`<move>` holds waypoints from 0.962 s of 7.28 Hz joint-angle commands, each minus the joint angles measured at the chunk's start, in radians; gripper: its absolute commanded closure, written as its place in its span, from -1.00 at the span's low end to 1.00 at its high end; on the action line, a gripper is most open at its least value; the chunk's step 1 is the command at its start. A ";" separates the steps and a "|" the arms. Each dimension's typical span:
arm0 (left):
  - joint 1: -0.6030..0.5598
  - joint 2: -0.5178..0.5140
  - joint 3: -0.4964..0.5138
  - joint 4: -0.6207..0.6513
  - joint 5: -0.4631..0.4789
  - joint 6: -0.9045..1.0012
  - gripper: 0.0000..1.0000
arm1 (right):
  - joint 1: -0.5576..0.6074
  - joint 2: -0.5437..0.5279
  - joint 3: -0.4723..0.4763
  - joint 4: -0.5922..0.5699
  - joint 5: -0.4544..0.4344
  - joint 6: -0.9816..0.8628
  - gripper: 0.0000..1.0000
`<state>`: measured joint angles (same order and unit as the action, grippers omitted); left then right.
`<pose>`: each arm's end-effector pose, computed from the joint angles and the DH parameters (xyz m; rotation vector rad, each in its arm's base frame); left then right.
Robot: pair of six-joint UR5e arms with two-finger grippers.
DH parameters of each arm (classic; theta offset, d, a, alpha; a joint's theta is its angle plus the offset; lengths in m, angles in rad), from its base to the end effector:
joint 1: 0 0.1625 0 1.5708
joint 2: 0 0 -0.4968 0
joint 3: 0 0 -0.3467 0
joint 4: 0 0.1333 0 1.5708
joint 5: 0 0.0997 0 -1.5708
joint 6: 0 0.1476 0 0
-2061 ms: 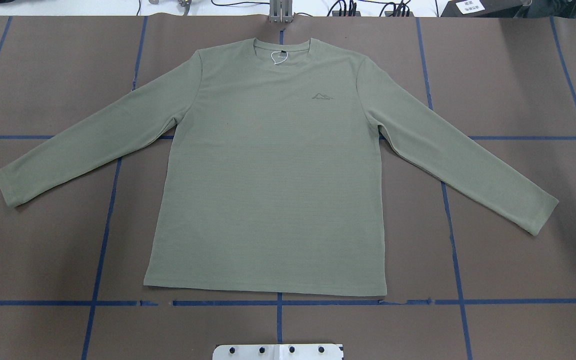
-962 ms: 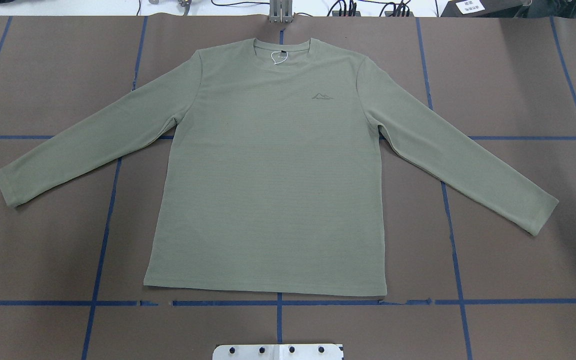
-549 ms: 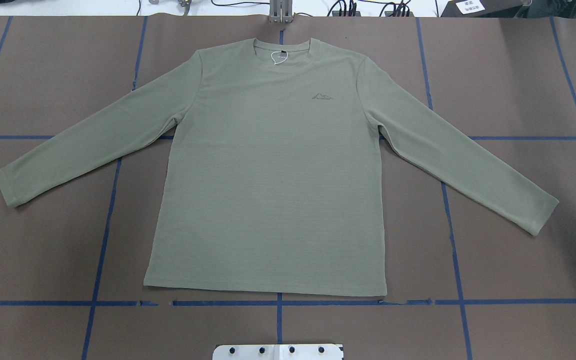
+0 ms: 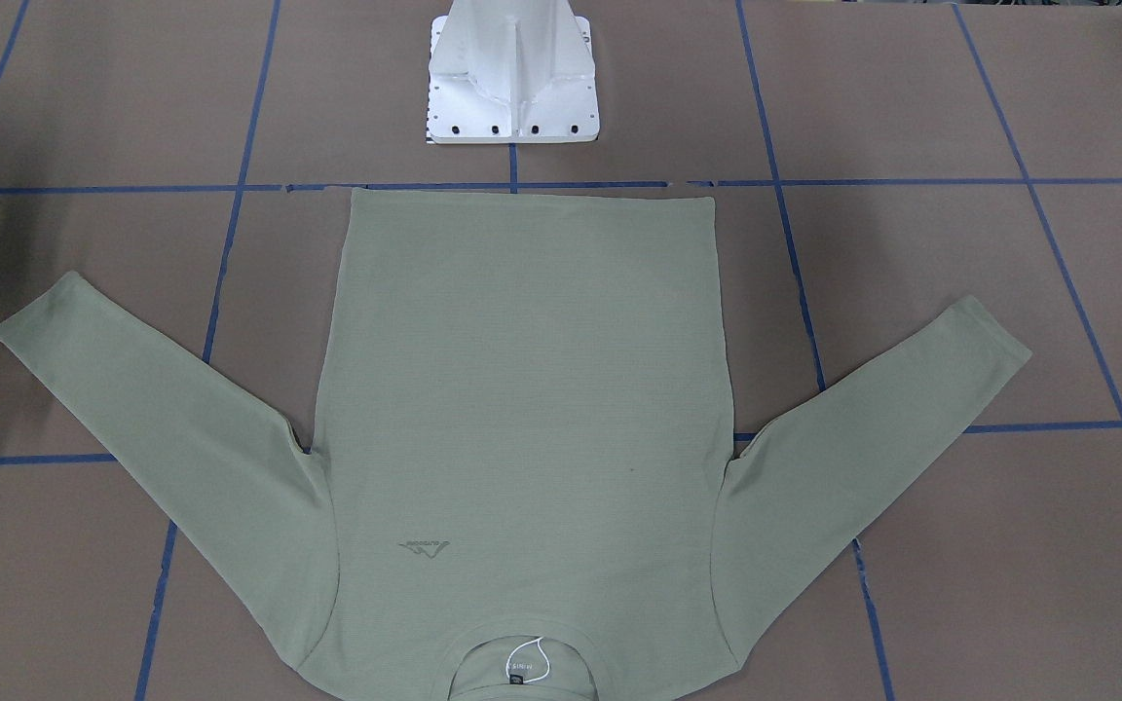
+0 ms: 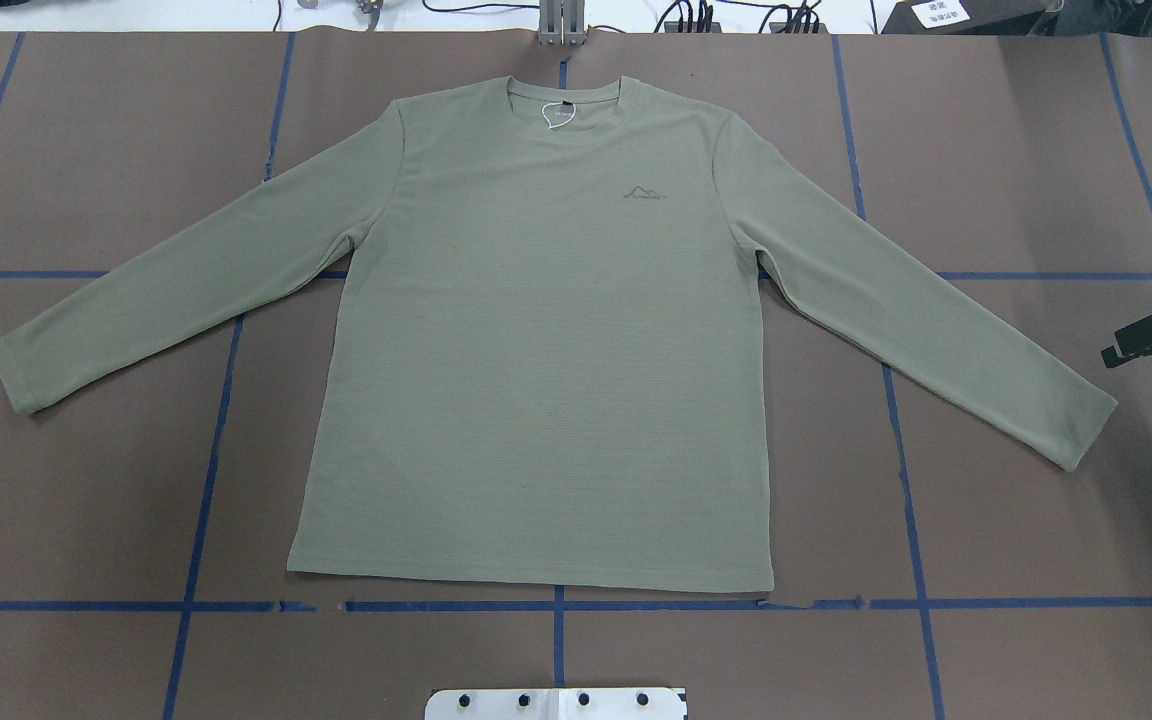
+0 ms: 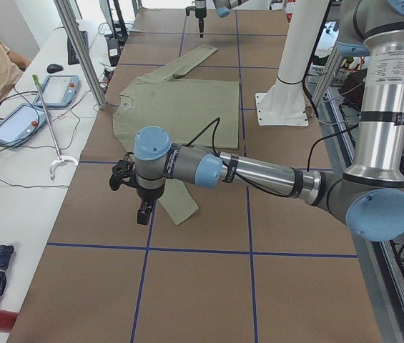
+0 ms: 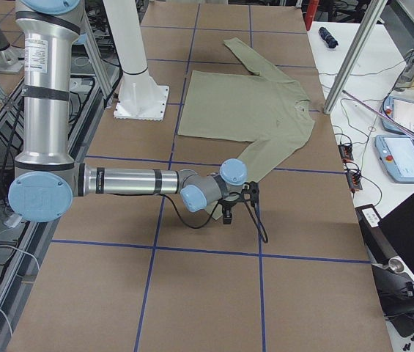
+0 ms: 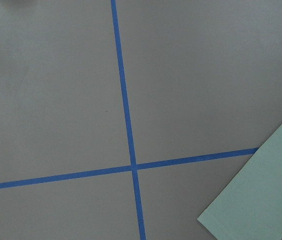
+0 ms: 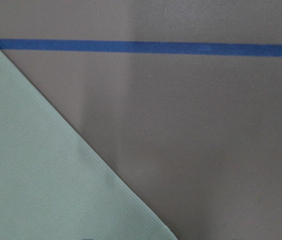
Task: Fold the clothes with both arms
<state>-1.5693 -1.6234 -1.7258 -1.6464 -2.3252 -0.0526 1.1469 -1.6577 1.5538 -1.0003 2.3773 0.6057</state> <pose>-0.0315 -0.4912 0.6626 0.2492 0.7560 0.0584 -0.1552 -0.4091 0.7398 -0.0060 -0.9045 -0.0189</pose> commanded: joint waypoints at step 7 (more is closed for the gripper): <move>0.000 0.002 -0.011 -0.001 -0.002 -0.003 -1.00 | -0.073 -0.036 -0.098 0.275 -0.050 0.342 -0.26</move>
<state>-1.5693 -1.6219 -1.7354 -1.6475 -2.3265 -0.0547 1.0754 -1.6930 1.4647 -0.7257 2.3291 0.9460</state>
